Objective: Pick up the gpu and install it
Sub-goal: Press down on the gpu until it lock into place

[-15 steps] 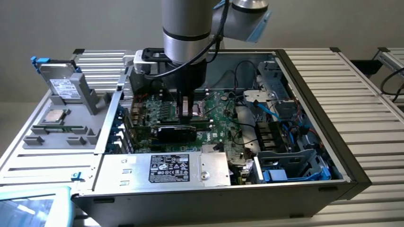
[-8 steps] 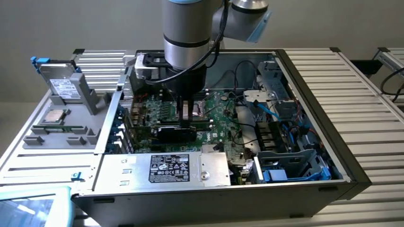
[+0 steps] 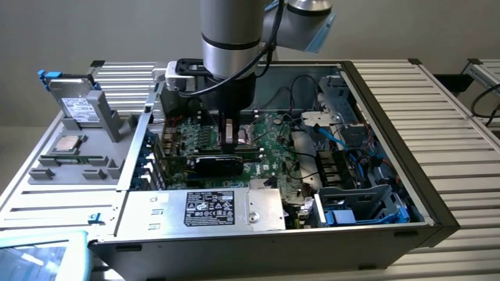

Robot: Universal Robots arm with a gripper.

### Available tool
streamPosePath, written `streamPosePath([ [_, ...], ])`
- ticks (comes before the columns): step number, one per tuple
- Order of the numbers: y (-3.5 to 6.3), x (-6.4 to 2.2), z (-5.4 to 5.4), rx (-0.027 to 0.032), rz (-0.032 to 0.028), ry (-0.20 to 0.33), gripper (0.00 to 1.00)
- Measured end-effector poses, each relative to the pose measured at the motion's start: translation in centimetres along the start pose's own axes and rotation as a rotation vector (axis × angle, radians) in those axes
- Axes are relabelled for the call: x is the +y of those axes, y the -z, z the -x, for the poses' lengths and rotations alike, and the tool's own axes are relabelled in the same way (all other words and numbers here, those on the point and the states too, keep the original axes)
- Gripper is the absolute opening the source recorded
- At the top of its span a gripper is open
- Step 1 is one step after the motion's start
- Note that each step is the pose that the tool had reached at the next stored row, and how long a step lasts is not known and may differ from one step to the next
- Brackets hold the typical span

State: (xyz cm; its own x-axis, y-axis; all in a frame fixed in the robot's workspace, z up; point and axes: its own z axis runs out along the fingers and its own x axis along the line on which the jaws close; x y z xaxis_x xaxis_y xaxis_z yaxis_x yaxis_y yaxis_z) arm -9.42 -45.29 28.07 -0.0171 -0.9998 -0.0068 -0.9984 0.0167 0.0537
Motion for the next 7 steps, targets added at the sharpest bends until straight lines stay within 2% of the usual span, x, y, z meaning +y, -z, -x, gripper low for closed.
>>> streamPosePath([
  [7, 0.05, 0.00, 0.00, -0.0002, 0.0000, 0.000, 0.15],
])
